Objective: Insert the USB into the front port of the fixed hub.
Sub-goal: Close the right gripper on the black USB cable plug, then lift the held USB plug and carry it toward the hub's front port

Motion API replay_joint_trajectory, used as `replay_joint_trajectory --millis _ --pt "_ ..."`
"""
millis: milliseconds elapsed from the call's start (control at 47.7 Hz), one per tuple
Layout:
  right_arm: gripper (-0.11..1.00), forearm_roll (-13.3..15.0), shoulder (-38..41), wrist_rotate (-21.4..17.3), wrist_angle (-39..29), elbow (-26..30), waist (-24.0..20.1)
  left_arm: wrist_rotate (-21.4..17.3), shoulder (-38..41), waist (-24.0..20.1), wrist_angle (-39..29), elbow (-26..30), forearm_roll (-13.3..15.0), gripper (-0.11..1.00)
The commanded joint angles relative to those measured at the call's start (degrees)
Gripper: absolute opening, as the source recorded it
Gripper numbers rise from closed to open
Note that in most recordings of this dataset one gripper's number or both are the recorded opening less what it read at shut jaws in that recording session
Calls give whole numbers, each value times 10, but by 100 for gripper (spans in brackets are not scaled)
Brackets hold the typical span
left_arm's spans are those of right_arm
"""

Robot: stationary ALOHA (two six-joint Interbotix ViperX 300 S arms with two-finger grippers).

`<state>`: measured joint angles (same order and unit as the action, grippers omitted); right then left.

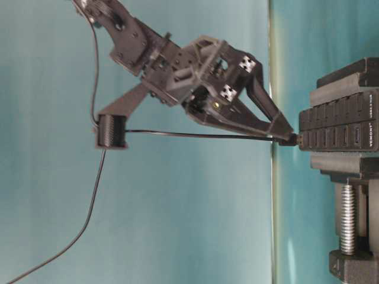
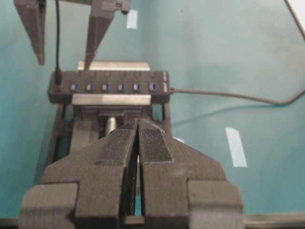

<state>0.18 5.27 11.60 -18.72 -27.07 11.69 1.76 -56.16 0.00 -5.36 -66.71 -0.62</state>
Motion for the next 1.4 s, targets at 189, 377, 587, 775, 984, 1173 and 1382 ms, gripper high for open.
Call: replay_joint_trajectory --millis 189,377,587,775,984,1173,1382 --pt "78 1 2 5 4 22 4 1 3 1 -2 15 -1 0" --pt "77 1 2 5 4 22 5 1 2 0 -4 14 -1 0" --pt "74 1 2 5 4 22 7 1 2 1 -3 14 -1 0" --pt "55 1 3 5 4 23 6 2 2 1 -4 14 -2 0" --pt "31 1 3 5 4 22 6 3 2 1 -4 15 -1 0" --pt "14 0 0 4 3 23 2 3 2 1 -4 14 -1 0" --pt "7 0 -4 3 0 23 0 3 1 1 -4 15 -1 0"
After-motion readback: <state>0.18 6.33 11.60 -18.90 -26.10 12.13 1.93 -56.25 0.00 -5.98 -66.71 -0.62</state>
